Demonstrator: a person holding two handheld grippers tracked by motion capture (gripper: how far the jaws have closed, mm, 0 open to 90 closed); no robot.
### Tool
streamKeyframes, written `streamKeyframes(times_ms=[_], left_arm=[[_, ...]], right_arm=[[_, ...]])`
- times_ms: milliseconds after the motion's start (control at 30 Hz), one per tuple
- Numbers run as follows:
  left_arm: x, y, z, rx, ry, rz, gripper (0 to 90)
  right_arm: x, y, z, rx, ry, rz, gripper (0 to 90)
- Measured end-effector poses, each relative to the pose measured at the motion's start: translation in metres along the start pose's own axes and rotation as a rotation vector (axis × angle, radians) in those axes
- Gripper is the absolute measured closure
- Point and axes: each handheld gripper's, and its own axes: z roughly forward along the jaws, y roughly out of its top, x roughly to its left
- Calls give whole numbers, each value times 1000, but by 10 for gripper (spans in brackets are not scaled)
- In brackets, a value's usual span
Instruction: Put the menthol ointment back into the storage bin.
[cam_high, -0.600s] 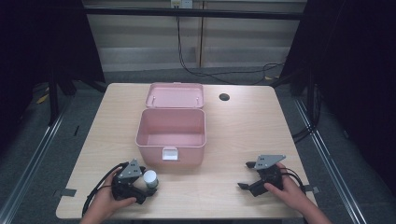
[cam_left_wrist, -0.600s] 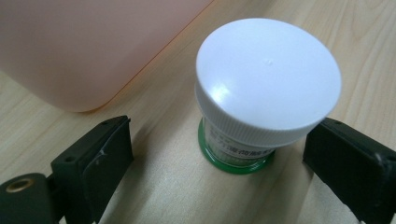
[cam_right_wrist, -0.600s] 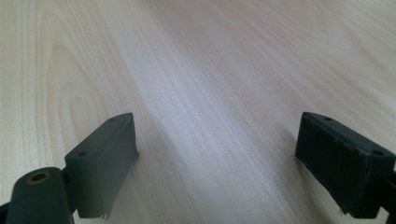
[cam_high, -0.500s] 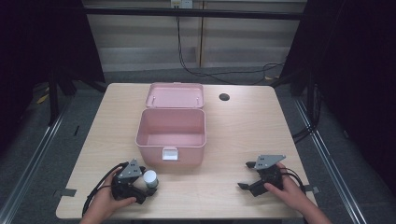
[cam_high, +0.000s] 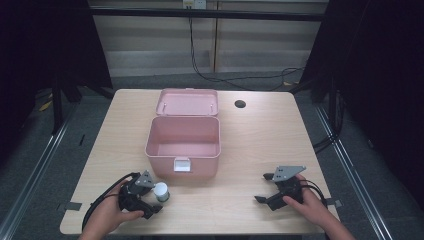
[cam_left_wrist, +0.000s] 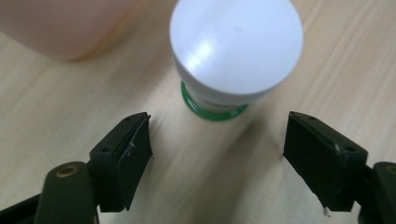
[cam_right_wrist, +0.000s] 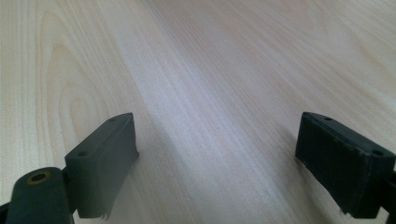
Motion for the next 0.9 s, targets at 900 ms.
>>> streamKeyframes(times_ms=[900], left_arm=[[6, 22, -15, 135, -45, -27, 275]], right_arm=[[0, 0, 0, 0, 0, 0, 121]])
